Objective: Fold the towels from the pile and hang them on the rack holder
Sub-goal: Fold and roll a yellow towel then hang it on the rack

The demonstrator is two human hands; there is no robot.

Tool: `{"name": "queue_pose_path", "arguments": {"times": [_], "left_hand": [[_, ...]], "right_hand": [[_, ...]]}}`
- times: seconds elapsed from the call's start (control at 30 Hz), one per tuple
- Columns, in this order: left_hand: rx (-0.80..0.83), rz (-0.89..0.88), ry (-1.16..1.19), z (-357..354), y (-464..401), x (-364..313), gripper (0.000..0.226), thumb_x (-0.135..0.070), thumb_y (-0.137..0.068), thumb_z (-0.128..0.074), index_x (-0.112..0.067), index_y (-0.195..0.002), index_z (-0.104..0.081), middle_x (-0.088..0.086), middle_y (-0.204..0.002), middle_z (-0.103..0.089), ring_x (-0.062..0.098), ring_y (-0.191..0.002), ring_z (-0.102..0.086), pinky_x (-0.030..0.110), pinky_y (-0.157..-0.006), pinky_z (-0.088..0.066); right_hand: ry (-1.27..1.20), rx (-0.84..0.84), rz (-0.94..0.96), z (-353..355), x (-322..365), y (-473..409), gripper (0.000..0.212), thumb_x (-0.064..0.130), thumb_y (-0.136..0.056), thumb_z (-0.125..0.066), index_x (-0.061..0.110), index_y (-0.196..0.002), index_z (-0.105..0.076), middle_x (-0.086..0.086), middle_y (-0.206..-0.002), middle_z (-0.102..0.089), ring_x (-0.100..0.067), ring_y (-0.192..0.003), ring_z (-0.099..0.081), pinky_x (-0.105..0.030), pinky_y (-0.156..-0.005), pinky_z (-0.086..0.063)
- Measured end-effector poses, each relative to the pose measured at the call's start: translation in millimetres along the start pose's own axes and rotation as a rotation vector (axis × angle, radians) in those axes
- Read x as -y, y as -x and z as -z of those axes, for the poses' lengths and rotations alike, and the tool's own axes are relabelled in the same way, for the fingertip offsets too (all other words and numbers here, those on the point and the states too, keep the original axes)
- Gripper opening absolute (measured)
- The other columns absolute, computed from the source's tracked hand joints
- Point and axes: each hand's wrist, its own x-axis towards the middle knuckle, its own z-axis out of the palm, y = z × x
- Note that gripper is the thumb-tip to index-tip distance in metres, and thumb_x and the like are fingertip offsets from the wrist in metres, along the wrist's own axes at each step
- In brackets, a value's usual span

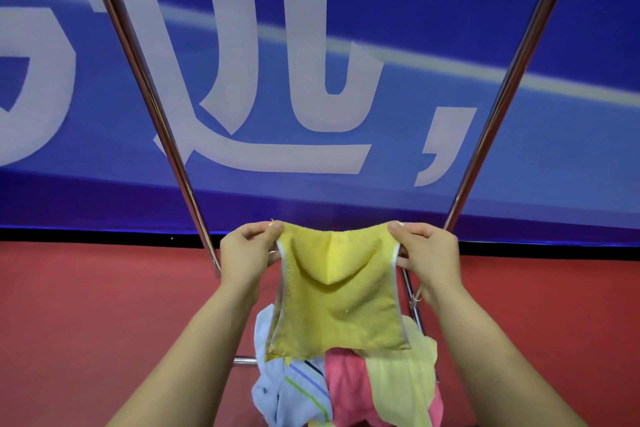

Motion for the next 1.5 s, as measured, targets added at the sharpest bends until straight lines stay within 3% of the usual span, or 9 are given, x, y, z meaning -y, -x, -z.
{"name": "queue_pose_path", "arguments": {"times": [0.13, 0.4, 0.6, 0.8, 0.93, 1.07, 1.17, 1.37, 1.5], "left_hand": [[0.07, 0.016, -0.037, -20, 8, 2, 0.01, -0.012, -0.093, -0.074, -0.002, -0.096, -0.074, 0.009, -0.083, -0.078, 0.018, -0.075, -0.075, 0.029, -0.066, -0.061], [0.172, 0.003, -0.047, -49, 21, 8, 0.007, -0.012, -0.094, -0.073, -0.008, -0.097, -0.078, 0.012, -0.091, -0.079, 0.024, -0.088, -0.078, 0.036, -0.082, -0.064], [0.189, -0.022, -0.029, -56, 29, 4, 0.009, -0.009, -0.095, -0.071, -0.005, -0.1, -0.078, 0.01, -0.089, -0.08, 0.021, -0.083, -0.079, 0.025, -0.068, -0.061], [0.332, 0.087, 0.082, -55, 31, -1, 0.039, -0.031, -0.108, -0.051, -0.002, -0.108, -0.077, 0.015, -0.103, -0.079, 0.024, -0.103, -0.076, 0.035, -0.092, -0.058], [0.424, 0.194, 0.118, -51, 31, -7, 0.05, -0.041, -0.109, -0.043, -0.002, -0.114, -0.073, 0.017, -0.108, -0.078, 0.026, -0.105, -0.076, 0.039, -0.094, -0.058], [0.29, 0.025, -0.126, -34, 15, -11, 0.022, -0.013, -0.104, -0.053, -0.007, -0.104, -0.075, 0.017, -0.099, -0.078, 0.028, -0.092, -0.077, 0.036, -0.08, -0.061], [0.257, -0.172, -0.385, -14, 1, -6, 0.025, 0.0, -0.094, -0.062, -0.022, -0.102, -0.073, 0.003, -0.105, -0.076, 0.019, -0.104, -0.072, 0.027, -0.087, -0.057], [0.454, -0.41, -0.728, -4, -5, 12, 0.043, -0.011, -0.084, -0.08, -0.043, -0.106, -0.065, -0.01, -0.121, -0.061, 0.009, -0.119, -0.059, 0.03, -0.107, -0.046], [0.508, -0.436, -0.865, -8, -4, 17, 0.033, -0.022, -0.084, -0.083, -0.035, -0.11, -0.066, -0.002, -0.131, -0.054, 0.012, -0.124, -0.055, 0.023, -0.109, -0.038]], "right_hand": [[0.051, 0.069, 0.011, -22, -7, 0, 0.01, 0.014, -0.092, -0.074, 0.005, -0.096, -0.076, -0.013, -0.085, -0.079, -0.029, -0.087, -0.077, -0.048, -0.079, -0.064], [0.142, 0.196, 0.112, -63, -8, 14, 0.007, 0.019, -0.092, -0.073, 0.014, -0.094, -0.078, -0.003, -0.085, -0.08, -0.02, -0.085, -0.077, -0.049, -0.083, -0.063], [0.169, 0.225, 0.196, -75, -9, 20, 0.007, 0.024, -0.091, -0.074, 0.021, -0.094, -0.08, 0.005, -0.087, -0.08, -0.012, -0.088, -0.076, -0.047, -0.086, -0.062], [0.187, 0.252, 0.241, -74, -3, 25, 0.011, 0.018, -0.085, -0.081, 0.019, -0.096, -0.078, 0.006, -0.087, -0.079, -0.004, -0.085, -0.075, -0.028, -0.081, -0.06], [0.203, 0.206, 0.277, -67, -1, 21, 0.01, 0.018, -0.085, -0.081, 0.014, -0.092, -0.076, 0.003, -0.084, -0.078, -0.005, -0.08, -0.074, -0.02, -0.074, -0.058], [0.213, 0.212, 0.29, -59, 4, 19, 0.003, 0.017, -0.092, -0.073, 0.016, -0.09, -0.072, 0.005, -0.079, -0.072, -0.003, -0.073, -0.067, -0.02, -0.063, -0.054], [0.114, 0.244, 0.243, -51, 7, 20, 0.006, 0.017, -0.098, -0.066, 0.016, -0.092, -0.066, -0.001, -0.083, -0.063, -0.008, -0.077, -0.063, -0.028, -0.058, -0.06], [0.075, 0.267, 0.29, -42, 12, 17, 0.005, 0.018, -0.101, -0.061, 0.016, -0.097, -0.062, -0.003, -0.088, -0.065, -0.008, -0.072, -0.069, -0.038, -0.078, -0.062], [0.076, 0.256, 0.322, -38, 14, 16, 0.004, 0.019, -0.101, -0.062, 0.016, -0.098, -0.064, 0.002, -0.083, -0.068, -0.008, -0.069, -0.068, -0.047, -0.082, -0.058]]}}
